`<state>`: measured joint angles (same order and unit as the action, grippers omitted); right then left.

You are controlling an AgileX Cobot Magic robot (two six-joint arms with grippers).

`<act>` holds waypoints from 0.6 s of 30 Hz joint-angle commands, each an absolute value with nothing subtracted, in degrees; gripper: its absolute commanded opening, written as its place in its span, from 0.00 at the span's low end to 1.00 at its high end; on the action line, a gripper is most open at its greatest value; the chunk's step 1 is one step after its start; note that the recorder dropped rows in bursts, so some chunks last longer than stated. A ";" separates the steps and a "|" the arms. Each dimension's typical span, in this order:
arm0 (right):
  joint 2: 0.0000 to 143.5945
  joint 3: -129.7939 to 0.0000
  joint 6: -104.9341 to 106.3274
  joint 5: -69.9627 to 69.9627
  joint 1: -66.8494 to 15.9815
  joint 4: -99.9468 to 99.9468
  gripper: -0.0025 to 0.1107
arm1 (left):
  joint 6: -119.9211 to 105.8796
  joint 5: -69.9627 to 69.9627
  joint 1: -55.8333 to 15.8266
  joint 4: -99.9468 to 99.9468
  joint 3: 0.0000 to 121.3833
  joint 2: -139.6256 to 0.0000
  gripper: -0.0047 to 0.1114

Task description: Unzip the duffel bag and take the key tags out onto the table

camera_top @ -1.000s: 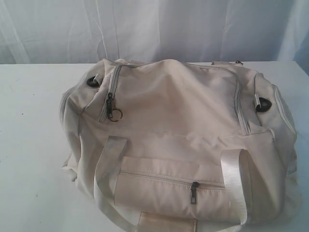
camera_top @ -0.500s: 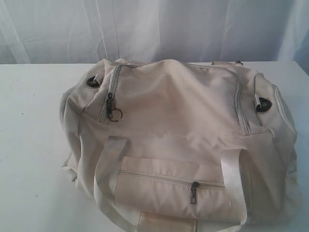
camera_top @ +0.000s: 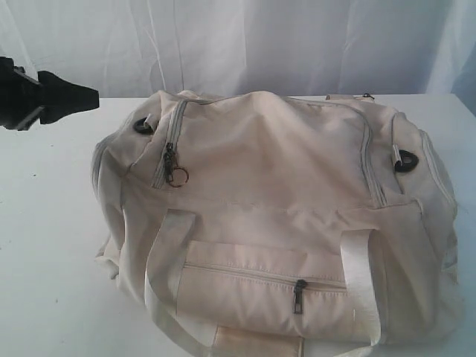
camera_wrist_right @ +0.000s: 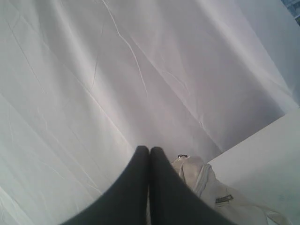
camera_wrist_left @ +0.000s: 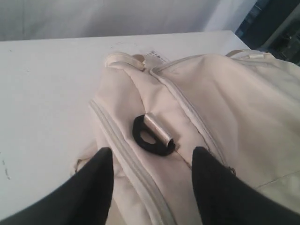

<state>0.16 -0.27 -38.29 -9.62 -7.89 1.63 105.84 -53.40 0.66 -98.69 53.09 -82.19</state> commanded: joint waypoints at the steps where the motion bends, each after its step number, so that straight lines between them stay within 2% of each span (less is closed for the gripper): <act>1: 0.00 0.00 -39.29 -10.33 -7.97 1.88 0.02 | 107.28 -59.53 0.40 -99.79 55.31 -86.24 0.52; 12: 0.00 0.00 -39.29 -10.72 -7.97 1.88 0.02 | 108.42 -60.35 -3.57 -99.95 57.99 -93.18 0.52; 18: 0.00 0.00 -39.29 -10.72 -7.97 1.88 0.02 | 105.58 -58.94 -2.93 -99.95 58.02 -94.00 0.52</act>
